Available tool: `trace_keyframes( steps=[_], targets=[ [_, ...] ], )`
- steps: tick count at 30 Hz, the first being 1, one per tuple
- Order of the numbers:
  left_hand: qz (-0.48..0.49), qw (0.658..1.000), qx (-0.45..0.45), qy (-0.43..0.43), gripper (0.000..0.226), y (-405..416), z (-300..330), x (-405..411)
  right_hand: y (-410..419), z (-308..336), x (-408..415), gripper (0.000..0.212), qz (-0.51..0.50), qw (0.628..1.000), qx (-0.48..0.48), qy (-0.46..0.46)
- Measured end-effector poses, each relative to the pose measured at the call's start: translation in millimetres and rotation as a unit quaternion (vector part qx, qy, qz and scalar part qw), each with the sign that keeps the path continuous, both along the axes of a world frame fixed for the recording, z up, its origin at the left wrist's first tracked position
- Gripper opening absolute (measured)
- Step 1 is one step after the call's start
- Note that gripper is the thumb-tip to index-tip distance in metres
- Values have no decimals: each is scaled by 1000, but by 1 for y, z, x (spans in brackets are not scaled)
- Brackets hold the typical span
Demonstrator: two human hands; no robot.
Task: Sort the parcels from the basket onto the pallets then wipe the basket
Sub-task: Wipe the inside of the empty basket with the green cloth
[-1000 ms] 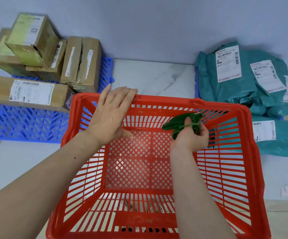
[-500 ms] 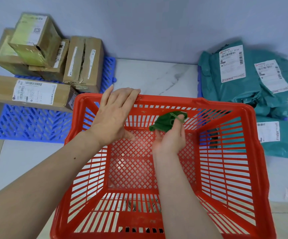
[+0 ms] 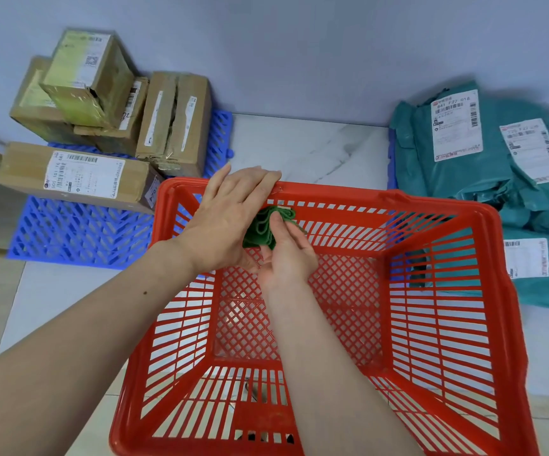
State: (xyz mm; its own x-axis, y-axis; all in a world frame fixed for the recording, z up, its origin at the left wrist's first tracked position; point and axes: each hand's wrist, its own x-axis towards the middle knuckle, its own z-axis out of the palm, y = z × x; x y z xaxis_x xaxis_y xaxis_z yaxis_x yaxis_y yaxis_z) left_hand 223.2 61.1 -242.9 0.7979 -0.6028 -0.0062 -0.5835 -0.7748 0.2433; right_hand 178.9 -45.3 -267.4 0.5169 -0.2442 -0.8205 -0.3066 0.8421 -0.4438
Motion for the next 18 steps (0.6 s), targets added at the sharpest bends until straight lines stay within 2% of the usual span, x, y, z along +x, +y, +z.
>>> trace_keyframes(
  steps=[4,11,15,18],
  targets=[
    [0,1000,-2,3,137,-1,-1,-1,4,-5,6,17,13,1000,-16,20],
    [4,1000,5,11,141,-2,2,0,4,-20,11,21,10,990,-122,69],
    [-2,1000,8,29,142,-1,6,0,-8,-32,0,23,-28,990,-91,104],
    [-2,1000,12,29,143,-1,5,1,-17,-29,-6,31,-19,998,-17,59]
  ],
)
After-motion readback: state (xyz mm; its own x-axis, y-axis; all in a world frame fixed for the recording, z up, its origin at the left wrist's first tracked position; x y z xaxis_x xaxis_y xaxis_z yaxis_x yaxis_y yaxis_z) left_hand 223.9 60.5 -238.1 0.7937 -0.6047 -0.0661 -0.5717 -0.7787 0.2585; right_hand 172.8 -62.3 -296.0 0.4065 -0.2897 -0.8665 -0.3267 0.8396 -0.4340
